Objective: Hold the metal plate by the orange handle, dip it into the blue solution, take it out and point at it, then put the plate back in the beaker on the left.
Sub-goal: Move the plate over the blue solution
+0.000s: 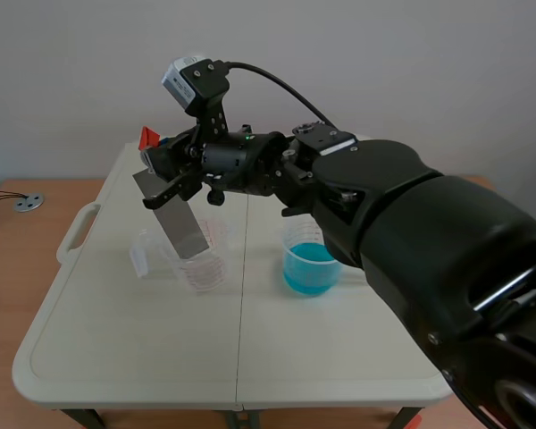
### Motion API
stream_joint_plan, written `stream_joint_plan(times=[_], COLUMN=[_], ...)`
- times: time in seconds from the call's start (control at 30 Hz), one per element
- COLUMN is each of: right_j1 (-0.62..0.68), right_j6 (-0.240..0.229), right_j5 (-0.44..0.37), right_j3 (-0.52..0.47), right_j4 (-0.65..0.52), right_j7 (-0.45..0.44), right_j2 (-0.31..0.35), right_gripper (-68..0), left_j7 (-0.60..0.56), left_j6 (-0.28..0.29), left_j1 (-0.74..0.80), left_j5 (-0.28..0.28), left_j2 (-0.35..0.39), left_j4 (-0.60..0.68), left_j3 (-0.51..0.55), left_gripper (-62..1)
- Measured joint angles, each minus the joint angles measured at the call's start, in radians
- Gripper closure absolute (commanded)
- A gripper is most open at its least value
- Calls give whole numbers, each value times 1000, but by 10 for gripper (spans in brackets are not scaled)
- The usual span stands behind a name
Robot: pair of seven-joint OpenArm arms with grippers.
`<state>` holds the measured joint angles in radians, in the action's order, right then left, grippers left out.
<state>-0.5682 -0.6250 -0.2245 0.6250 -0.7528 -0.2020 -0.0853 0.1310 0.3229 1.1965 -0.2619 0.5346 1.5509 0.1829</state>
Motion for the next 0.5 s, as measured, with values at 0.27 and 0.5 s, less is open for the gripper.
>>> stream_joint_plan(times=[0.27,0.5], right_j1=[61,115], right_j6=[0,0], right_j5=[27,27], right_j3=[-9,-69], right_j4=[-168,-285], right_j7=[24,48], right_j2=[36,70], right_gripper=[-13,-13], left_j7=[0,0], left_j6=[0,0], left_j1=[0,0], left_j5=[0,0], left_j2=[0,0], left_j4=[0,0], left_j3=[0,0], left_gripper=[-17,-17])
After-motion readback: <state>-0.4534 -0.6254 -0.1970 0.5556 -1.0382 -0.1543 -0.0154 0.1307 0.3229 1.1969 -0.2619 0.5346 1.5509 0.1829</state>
